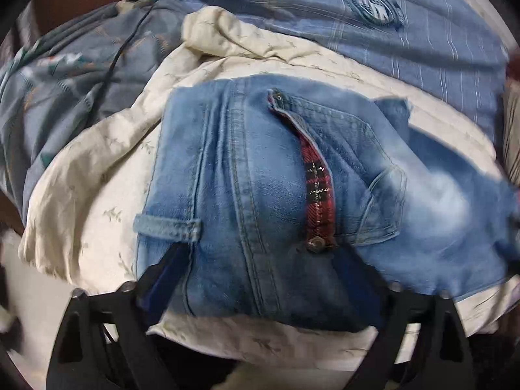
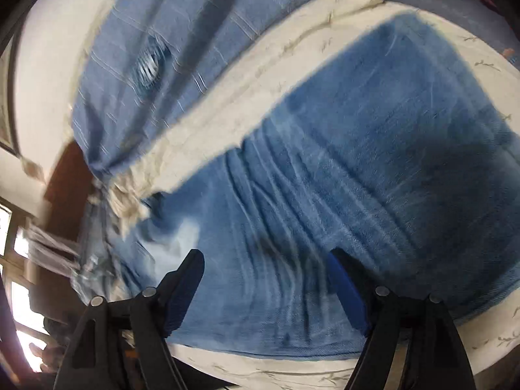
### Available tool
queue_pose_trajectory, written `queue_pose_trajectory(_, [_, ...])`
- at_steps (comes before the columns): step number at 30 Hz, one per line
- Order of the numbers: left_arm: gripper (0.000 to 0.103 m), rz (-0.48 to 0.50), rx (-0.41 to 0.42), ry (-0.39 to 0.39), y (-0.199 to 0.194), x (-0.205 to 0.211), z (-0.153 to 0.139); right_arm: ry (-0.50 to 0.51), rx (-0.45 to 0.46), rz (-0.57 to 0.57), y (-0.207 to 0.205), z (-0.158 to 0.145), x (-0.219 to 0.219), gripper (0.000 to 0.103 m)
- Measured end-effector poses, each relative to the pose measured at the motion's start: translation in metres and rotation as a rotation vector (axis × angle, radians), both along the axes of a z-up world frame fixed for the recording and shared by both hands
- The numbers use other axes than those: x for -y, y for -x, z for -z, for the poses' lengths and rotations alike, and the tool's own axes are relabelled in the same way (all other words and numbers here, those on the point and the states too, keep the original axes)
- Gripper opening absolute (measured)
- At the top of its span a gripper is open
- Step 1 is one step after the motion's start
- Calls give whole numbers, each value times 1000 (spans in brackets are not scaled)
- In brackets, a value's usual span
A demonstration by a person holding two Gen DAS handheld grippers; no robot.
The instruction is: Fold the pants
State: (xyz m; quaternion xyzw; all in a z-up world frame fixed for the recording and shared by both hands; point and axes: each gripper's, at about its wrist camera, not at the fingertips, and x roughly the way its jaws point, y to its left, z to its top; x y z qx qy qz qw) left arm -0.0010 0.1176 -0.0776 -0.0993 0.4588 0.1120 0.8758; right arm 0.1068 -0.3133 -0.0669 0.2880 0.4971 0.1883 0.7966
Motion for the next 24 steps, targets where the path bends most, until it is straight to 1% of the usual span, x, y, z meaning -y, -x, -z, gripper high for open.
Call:
queue_pose_trajectory(2, [97,7,4,-14,0,2,-7,34,21,-14,2,-9,-2,80])
queue_pose_trajectory(3, [97,10,18,-12,2,3,-13,47,58,-18,6,-19,-2,80])
queue_pose_trajectory(6, [97,16,79,-5,10,1,-28,30,119,-25,15,-29,-3,81])
queue_pose_trajectory(7, [97,13,95,-5,12,0,-31,35,118,-24,14,-26,-3,84])
queue_pose_trajectory(8, [97,9,96,-5,12,-2,-30,55,101,-25,12,-20,-5,84])
queue_pose_trajectory(9, [97,3,80,-2,11,-4,-27,100,44,-20,5,-8,-7,84])
queue_pose_trajectory(10, [97,-1,48,7,10,-8,-23,97,12,-22,2,2,-3,84])
queue_pose_trajectory(11, [97,-3,36,15,10,-11,-21,83,33,-21,4,1,-2,84])
queue_pose_trajectory(14, [97,-37,75,43,21,-20,-27,62,70,1,12,-13,3,84])
queue_pose_trajectory(15, [97,-38,95,70,24,-22,-32,59,91,16,16,-20,3,84])
queue_pose_trajectory(18, [97,-41,134,81,28,-25,-44,82,127,43,24,-33,6,84])
queue_pose_trajectory(20, [97,-34,159,89,30,-24,-50,78,138,53,27,-38,10,84])
queue_pose_trajectory(24, [97,-23,209,108,36,-22,-60,57,130,93,40,-43,21,84])
